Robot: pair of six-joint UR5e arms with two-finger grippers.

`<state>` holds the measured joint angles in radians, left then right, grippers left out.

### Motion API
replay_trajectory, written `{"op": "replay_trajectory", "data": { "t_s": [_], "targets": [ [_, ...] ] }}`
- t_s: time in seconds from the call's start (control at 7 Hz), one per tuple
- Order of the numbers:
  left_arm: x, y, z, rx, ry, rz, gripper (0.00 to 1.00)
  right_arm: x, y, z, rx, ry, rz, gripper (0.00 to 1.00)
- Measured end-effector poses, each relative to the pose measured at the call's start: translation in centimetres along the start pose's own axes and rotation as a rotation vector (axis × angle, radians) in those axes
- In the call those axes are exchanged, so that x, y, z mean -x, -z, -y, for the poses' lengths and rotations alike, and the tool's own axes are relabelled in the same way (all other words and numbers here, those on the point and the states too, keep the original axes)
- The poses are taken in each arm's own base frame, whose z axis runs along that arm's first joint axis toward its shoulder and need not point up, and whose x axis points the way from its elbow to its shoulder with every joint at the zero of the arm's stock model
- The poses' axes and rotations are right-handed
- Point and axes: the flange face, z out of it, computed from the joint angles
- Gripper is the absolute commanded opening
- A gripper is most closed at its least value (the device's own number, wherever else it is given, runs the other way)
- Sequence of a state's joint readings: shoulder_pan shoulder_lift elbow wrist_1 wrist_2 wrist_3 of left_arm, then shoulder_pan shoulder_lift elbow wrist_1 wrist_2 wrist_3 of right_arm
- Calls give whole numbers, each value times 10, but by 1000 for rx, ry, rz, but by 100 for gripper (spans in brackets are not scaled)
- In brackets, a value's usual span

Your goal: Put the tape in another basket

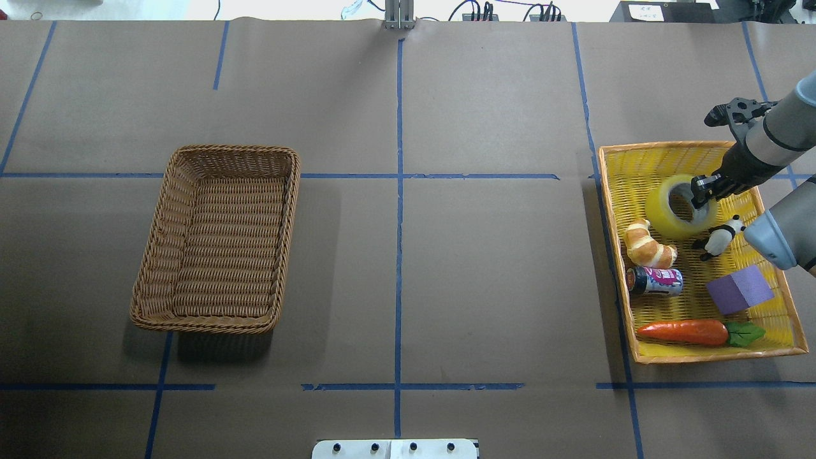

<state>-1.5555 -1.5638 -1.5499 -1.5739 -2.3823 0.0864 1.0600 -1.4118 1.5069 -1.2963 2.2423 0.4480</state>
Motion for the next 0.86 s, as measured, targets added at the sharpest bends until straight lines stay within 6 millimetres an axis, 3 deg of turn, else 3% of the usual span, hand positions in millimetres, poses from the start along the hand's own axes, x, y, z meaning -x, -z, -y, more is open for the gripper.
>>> {"op": "replay_trajectory", "data": {
  "t_s": [0.29, 0.57, 0.86],
  "targets": [
    [0, 1, 0, -1, -1, 0, 100, -2, 21, 4, -32, -7, 19, 0],
    [-1, 1, 1, -1, -1, 0, 100, -3, 73, 7, -93, -14, 98, 0],
    [-6, 6, 5, -12, -8, 0, 100, 14, 126, 4, -151, -21, 185, 0]
  ]
}}
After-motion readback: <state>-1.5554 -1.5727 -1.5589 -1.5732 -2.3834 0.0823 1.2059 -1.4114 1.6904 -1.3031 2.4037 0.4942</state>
